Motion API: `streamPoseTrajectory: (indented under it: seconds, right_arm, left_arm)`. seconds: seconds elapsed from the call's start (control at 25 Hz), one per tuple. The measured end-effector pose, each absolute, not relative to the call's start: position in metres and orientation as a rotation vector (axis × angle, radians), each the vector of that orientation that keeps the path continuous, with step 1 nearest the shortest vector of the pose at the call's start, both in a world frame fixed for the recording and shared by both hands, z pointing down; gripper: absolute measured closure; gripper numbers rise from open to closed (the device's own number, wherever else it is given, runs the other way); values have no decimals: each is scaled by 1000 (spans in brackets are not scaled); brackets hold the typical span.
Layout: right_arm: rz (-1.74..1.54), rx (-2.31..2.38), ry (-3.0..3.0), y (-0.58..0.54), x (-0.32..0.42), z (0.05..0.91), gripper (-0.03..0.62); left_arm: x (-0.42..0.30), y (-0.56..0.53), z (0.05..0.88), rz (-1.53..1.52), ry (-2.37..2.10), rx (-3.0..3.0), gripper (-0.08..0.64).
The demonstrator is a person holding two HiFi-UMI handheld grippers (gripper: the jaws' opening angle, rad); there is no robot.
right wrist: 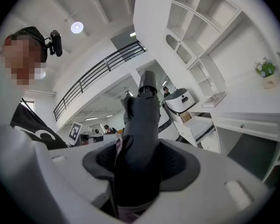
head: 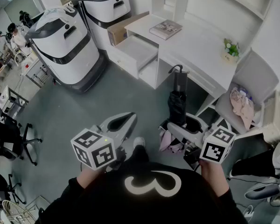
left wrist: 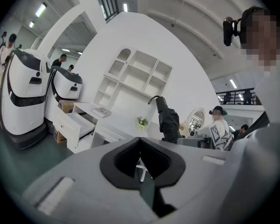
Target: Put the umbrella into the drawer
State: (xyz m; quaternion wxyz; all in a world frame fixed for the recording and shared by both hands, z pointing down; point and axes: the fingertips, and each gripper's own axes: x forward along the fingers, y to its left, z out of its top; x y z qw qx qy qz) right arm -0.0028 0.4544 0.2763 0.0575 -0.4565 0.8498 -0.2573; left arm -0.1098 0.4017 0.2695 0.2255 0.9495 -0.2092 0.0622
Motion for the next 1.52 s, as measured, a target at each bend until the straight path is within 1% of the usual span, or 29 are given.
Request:
streamPoseTrajectory:
  seconds: [0.68,0.8,1.04,1.2,1.52]
  right_arm:
    - [-754,-1461,2542,460,-6,272,356]
    - [-751,-1474,2518,452,3,275,356]
    - [-795,-1470,2516,345,59,296,356]
    - [-846,-1482,2495,288,77,307,356]
    - [-946,-1484,2497,153,110,321,355]
  left_arm:
    - [-107,398,260,143,-506,2652,551]
    - [-98,390,264,152,-479,2657,551]
    - [-45,283,286,206,-500,2638,551]
    - [-29,224,298,253,-509,2619,551]
    - [9,86,309,253,-493,2543,551]
